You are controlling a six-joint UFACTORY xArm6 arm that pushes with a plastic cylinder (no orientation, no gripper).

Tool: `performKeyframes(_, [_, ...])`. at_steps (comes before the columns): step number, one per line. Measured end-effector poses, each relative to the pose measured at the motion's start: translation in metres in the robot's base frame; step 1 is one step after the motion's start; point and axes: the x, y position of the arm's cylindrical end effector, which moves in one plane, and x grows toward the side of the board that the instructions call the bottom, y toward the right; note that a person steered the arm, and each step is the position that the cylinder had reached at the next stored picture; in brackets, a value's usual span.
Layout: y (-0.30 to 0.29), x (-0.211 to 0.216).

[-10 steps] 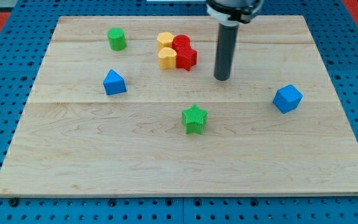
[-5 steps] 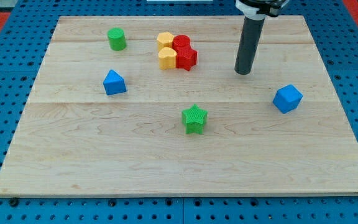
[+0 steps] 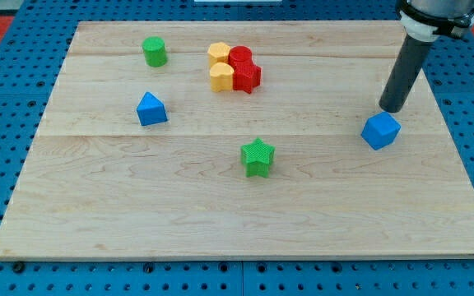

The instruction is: Place the blue cube close to the green star

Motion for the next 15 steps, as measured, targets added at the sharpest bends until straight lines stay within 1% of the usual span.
performKeyframes(2, [-0.049, 0.023])
performKeyframes(3, [-0.033, 0.021])
performKeyframes(4, [-0.001, 0.017])
performKeyframes(6, [0.001, 0.017])
performKeyframes(7, [0.013, -0.012])
performKeyframes(8, [0.059, -0.035])
performKeyframes(9, [0.100, -0.019])
performKeyframes(10, [0.102, 0.010])
performKeyframes(11, [0.062, 0.024])
performKeyframes(12, [0.008, 0.033])
performKeyframes(13, [-0.036, 0.035])
performKeyframes(14, [-0.024, 0.035])
performKeyframes(15, [0.002, 0.058])
